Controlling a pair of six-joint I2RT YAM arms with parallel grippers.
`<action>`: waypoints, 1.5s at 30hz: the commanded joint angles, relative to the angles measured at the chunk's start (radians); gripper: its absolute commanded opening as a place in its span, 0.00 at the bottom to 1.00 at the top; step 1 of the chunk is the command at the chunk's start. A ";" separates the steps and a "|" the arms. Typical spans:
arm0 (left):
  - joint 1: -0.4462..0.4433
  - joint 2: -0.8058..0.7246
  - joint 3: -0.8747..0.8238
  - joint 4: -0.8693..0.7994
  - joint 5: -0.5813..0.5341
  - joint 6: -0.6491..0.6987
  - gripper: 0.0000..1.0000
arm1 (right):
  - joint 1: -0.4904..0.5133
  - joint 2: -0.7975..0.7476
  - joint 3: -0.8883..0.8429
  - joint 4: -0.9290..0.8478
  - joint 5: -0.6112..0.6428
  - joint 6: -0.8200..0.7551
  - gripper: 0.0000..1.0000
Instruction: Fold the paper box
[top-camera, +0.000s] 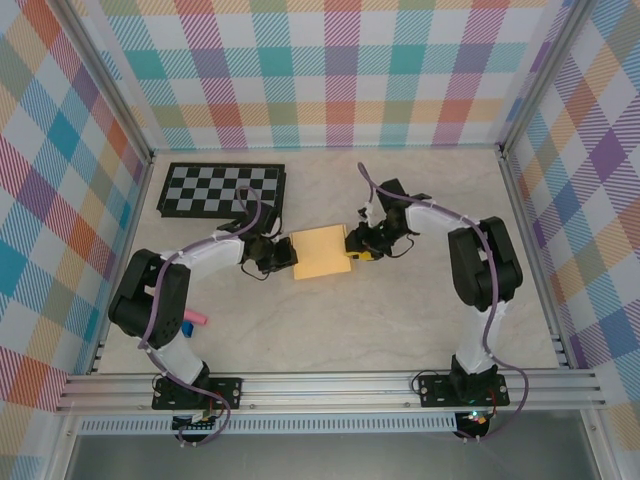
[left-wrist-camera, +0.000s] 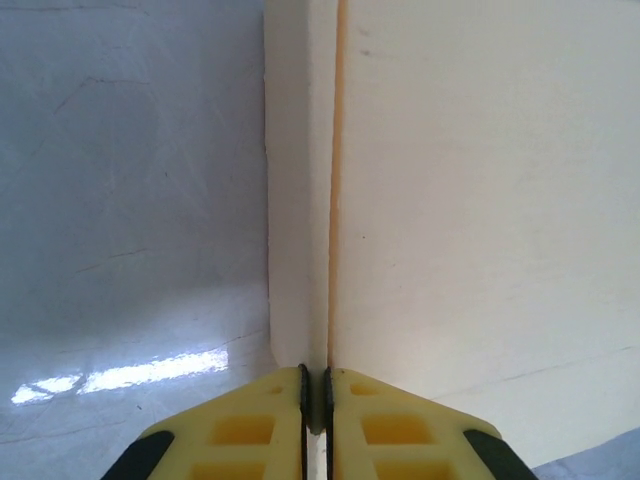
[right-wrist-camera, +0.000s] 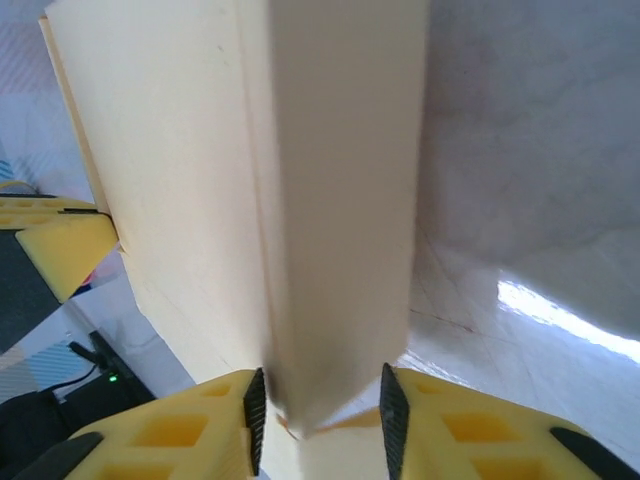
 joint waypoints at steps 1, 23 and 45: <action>-0.014 0.011 0.038 -0.074 0.007 0.014 0.12 | 0.005 -0.133 -0.058 0.025 0.167 -0.087 0.46; -0.007 0.059 0.234 -0.418 0.164 -0.002 0.09 | 0.238 -0.631 -0.436 0.294 0.145 -1.523 0.65; -0.005 0.025 0.300 -0.566 0.253 -0.063 0.09 | 0.364 -0.576 -0.584 0.637 0.397 -1.730 0.44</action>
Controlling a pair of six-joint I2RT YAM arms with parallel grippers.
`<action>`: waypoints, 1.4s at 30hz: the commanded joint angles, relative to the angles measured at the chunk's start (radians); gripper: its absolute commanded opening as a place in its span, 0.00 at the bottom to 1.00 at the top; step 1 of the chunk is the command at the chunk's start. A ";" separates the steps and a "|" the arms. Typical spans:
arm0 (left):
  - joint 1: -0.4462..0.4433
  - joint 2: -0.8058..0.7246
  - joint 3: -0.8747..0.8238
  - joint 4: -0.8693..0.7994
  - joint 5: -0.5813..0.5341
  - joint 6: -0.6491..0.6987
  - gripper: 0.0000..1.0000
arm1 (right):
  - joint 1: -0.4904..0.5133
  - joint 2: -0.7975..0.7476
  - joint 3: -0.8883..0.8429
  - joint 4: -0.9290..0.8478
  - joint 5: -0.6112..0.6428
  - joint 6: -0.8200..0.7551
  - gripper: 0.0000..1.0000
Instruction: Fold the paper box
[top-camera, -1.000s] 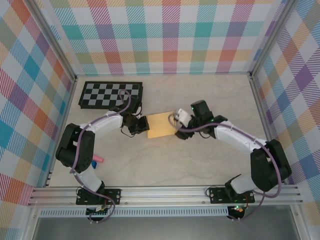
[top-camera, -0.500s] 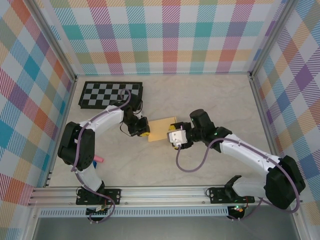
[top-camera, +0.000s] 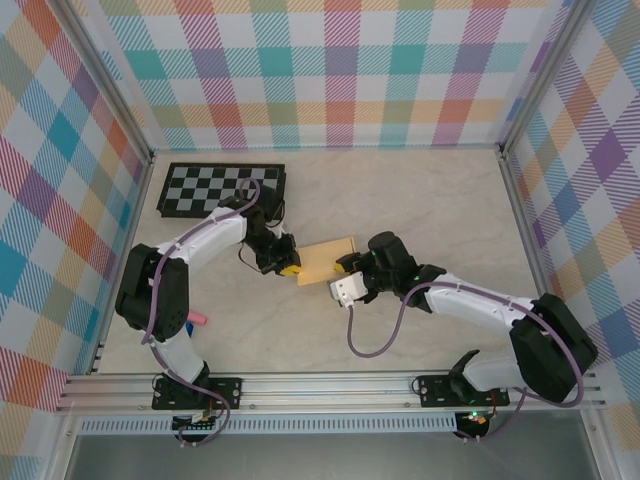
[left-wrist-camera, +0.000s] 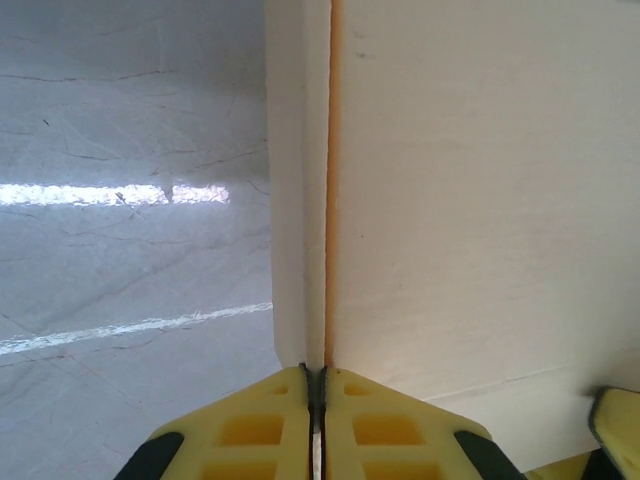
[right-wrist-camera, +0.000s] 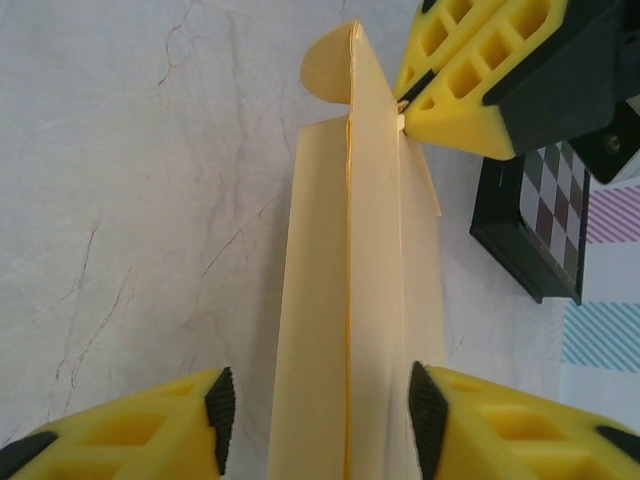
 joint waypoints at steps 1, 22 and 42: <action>-0.003 -0.028 0.016 -0.039 0.037 -0.023 0.09 | 0.011 0.009 0.040 0.017 -0.001 -0.022 0.38; 0.076 -0.079 0.028 -0.027 0.107 -0.047 0.46 | 0.005 -0.005 0.168 -0.306 -0.074 0.100 0.09; -0.063 -0.367 -0.401 0.648 -0.086 0.827 0.55 | -0.003 0.003 0.002 -0.228 -0.125 0.109 0.10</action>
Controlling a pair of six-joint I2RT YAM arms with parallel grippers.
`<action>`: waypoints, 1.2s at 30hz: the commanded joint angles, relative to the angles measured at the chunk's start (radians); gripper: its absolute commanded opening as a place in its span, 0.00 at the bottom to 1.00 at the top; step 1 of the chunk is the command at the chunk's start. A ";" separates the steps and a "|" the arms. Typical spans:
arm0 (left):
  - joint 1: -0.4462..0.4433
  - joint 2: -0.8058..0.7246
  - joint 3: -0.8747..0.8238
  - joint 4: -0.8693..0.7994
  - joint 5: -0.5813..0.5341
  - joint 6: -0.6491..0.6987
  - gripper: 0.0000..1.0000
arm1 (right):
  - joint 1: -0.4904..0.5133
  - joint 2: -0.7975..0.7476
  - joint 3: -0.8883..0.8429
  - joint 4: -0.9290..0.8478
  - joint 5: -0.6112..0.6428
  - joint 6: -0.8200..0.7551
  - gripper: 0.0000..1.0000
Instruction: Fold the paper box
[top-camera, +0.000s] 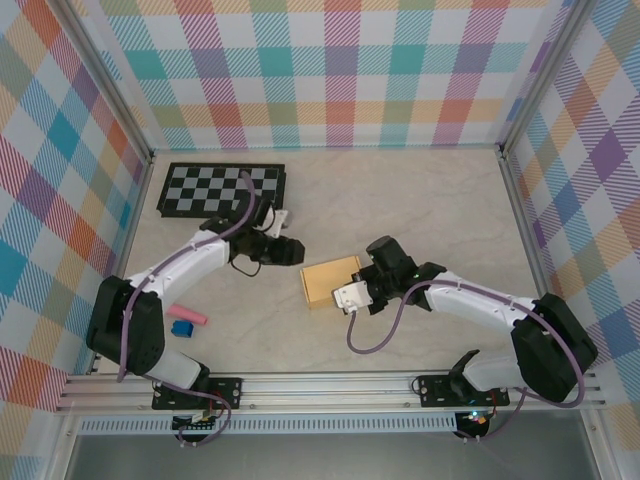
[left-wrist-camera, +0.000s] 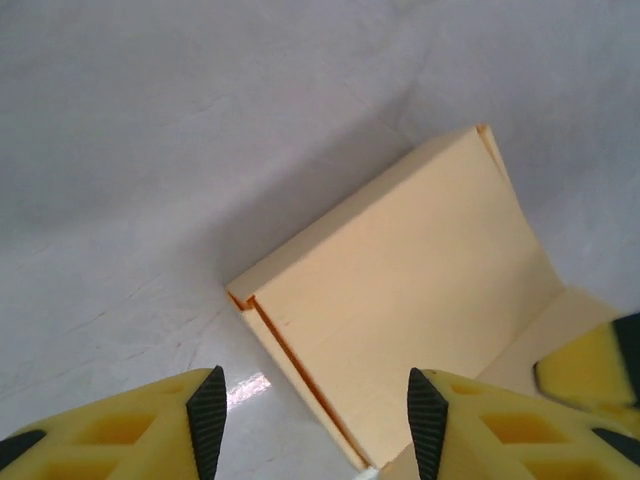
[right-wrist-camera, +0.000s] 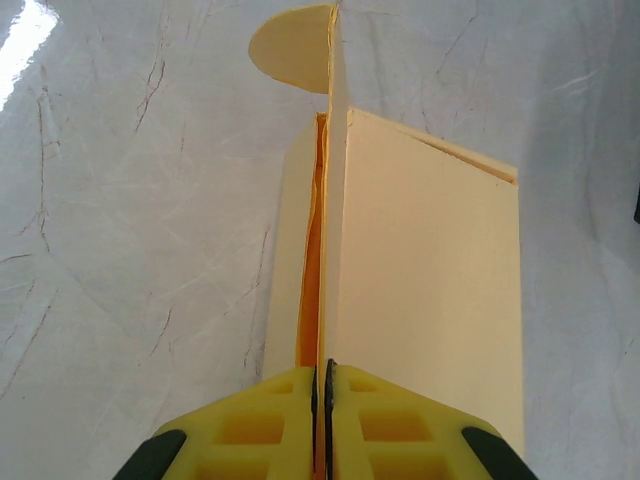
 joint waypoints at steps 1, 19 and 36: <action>-0.032 -0.178 -0.213 0.397 0.051 0.430 0.59 | -0.002 0.021 -0.020 0.019 -0.050 0.024 0.11; 0.001 0.071 -0.069 0.520 0.020 0.480 0.80 | -0.015 0.173 0.168 -0.272 -0.197 0.087 0.14; 0.002 -0.537 -0.480 0.385 0.224 0.879 0.84 | -0.098 0.477 0.498 -0.648 -0.402 0.313 0.15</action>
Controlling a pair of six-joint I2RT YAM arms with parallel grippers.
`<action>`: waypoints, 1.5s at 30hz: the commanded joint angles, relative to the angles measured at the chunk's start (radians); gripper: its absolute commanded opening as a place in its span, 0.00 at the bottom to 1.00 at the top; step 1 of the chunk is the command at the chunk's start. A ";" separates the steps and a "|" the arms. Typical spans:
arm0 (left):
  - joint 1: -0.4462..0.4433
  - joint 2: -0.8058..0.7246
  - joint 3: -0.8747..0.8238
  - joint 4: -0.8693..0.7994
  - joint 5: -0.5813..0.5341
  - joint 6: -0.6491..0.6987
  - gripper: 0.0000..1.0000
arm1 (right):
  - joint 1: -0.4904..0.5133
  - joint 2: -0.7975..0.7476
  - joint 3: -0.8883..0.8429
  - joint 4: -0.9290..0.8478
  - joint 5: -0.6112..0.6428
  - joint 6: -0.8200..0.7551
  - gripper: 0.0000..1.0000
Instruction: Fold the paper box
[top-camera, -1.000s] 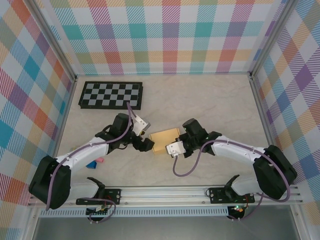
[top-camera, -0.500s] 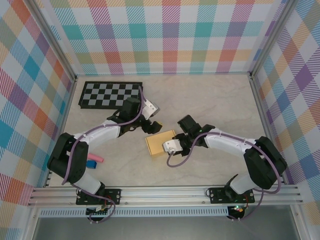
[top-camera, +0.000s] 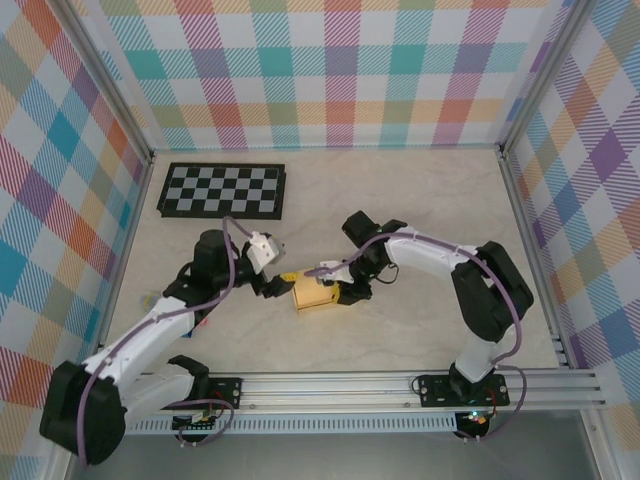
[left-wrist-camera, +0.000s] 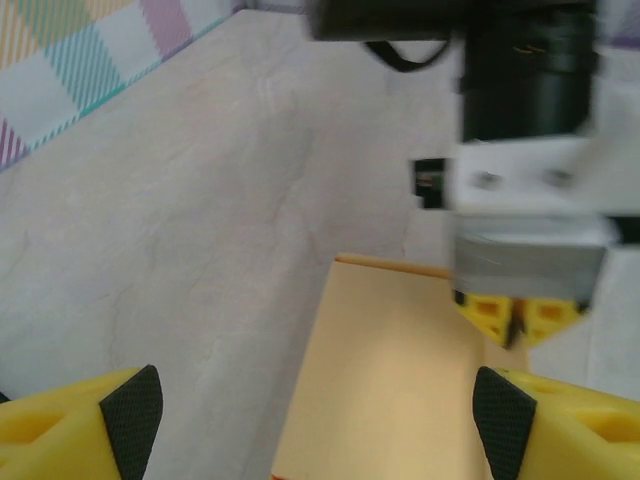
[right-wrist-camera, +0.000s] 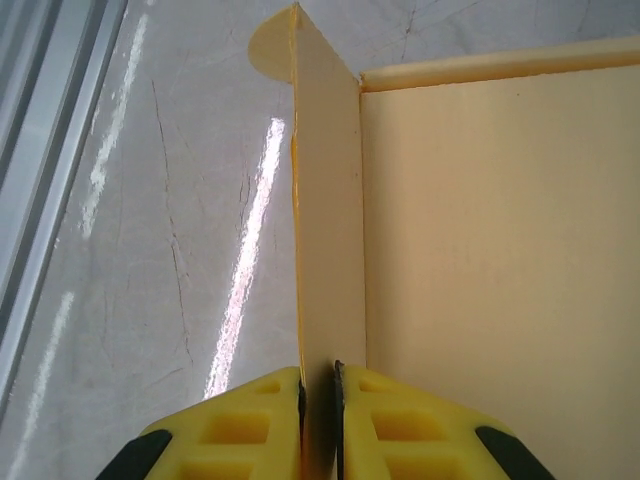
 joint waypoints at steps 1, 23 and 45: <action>-0.062 -0.045 -0.027 -0.164 0.015 0.249 0.84 | -0.030 0.043 0.041 -0.142 -0.115 0.085 0.15; -0.020 0.292 0.239 -0.238 -0.288 -0.841 0.74 | -0.095 -0.305 -0.153 0.341 0.094 0.731 0.47; -0.067 0.631 0.344 -0.400 -0.173 -1.068 0.64 | -0.358 0.103 -0.102 0.288 -0.321 1.534 0.61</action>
